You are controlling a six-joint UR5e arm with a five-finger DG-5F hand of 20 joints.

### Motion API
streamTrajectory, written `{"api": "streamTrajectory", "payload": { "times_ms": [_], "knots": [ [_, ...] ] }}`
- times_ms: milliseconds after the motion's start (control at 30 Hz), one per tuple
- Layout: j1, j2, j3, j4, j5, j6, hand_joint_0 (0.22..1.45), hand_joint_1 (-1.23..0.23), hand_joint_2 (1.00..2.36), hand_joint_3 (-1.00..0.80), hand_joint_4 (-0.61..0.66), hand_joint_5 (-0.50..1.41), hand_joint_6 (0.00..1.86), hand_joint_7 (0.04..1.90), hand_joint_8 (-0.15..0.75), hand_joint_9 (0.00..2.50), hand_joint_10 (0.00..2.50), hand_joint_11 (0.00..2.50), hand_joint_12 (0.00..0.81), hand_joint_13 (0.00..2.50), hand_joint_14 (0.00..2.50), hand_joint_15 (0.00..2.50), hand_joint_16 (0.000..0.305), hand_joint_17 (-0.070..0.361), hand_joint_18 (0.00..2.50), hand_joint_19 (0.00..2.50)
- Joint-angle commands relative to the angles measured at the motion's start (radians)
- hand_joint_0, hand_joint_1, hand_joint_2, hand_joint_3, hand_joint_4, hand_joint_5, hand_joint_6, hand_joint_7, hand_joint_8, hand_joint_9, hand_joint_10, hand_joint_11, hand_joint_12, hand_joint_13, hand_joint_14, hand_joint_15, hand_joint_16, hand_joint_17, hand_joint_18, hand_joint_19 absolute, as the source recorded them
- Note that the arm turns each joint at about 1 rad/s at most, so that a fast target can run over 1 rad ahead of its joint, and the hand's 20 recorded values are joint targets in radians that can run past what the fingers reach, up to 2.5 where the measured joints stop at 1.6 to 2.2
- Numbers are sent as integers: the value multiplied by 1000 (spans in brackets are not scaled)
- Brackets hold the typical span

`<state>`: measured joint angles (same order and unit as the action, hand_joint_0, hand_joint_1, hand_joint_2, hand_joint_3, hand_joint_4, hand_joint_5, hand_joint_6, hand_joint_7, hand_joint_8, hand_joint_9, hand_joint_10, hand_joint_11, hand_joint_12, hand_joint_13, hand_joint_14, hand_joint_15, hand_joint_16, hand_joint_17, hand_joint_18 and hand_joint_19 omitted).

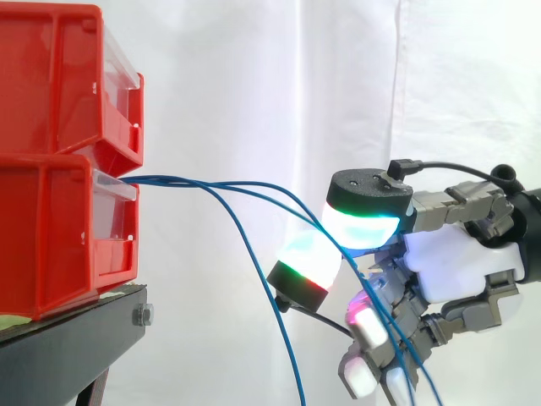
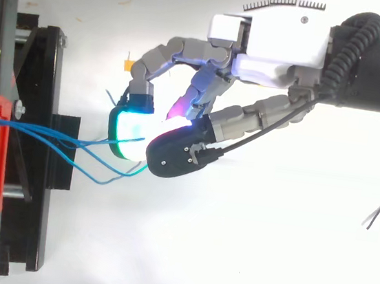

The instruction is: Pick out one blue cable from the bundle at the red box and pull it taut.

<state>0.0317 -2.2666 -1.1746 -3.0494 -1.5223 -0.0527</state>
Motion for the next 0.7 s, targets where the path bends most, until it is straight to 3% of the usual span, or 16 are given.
{"api": "streamTrajectory", "payload": {
  "times_ms": [0,167,400,433,533,667],
  "knots": [
    [1,1,-17,40,-1,4,540,-775,1133,-30,-248,-43,807,1027,313,1174,14,577,436,886,12,397,64,143,914,405],
    [-4,16,-19,11,-1,-9,565,-782,1043,-28,-237,-51,815,1003,302,1227,12,757,436,939,14,474,63,142,933,405],
    [-12,45,-22,-49,-1,-13,583,-785,1003,-44,-233,-58,815,991,309,1004,13,588,403,887,12,404,56,126,884,336],
    [-13,44,-22,-52,-1,-13,586,-778,1006,-49,-240,-64,820,992,291,836,8,620,381,987,15,529,52,117,912,398],
    [-15,44,-22,-57,1,-13,583,-758,1009,-57,-262,-74,832,978,262,659,9,669,362,1035,15,706,49,110,943,499],
    [-12,44,-22,-52,11,-13,579,-747,1010,-64,-297,-79,836,966,251,592,3,781,358,1062,13,900,48,107,962,628]
  ]
}}
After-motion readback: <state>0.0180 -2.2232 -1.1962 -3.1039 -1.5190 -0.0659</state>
